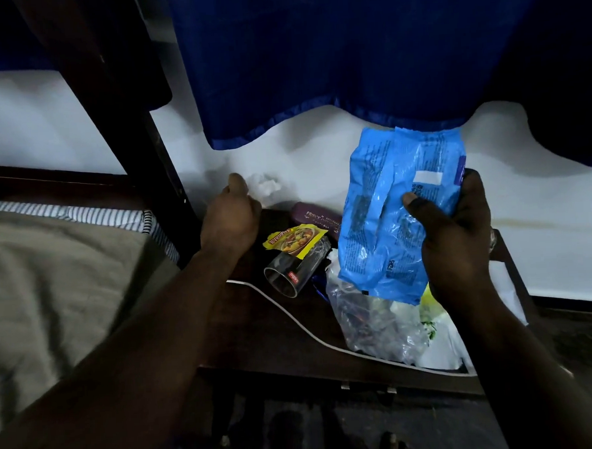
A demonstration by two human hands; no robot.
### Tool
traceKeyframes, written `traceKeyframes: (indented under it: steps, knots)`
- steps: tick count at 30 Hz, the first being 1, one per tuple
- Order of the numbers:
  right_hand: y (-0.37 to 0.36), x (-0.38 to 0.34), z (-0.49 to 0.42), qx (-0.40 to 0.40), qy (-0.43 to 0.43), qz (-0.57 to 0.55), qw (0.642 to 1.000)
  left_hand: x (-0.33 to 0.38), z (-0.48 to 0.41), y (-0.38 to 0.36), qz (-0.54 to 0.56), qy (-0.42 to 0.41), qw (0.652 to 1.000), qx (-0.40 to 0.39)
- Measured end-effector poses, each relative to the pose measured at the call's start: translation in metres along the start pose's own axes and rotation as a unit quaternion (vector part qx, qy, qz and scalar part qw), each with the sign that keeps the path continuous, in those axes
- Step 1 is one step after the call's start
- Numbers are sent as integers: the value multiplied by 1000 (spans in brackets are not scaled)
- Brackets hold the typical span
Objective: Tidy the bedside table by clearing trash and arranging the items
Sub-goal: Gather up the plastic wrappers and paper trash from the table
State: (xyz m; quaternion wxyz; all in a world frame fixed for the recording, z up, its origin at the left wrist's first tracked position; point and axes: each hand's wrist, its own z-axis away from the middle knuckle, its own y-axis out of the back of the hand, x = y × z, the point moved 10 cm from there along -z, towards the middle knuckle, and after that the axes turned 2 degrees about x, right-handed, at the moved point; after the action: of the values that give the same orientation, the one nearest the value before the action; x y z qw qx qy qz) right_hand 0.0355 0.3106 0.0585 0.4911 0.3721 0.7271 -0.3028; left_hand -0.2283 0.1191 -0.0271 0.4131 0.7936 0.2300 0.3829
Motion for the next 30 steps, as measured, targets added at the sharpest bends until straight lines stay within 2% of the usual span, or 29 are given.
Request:
traceKeyframes:
  steps: [3, 8, 12, 14, 22, 27, 30]
  knots:
    - [4, -2, -1, -2, 3, 0, 1000, 20, 2, 14, 72, -3, 997, 38]
    - [15, -6, -3, 9, 3, 17, 1000, 65, 6, 23, 81, -71, 994, 15]
    - [26, -7, -4, 22, -1, 31, 999, 65, 8, 10, 32, -21, 999, -11]
    - [30, -6, -4, 27, -8, 32, 999, 61, 9, -2, 13, -2, 999, -35]
    - [34, -6, -6, 32, -3, 53, 998, 37, 14, -27, 95, 51, 982, -153]
    - [32, -5, -6, 30, 0, 50, 998, 37, 33, -48, 29, 21, 963, -268]
    - [30, -4, -7, 29, 2, 51, 998, 39, 28, -46, -9, 11, 970, -241]
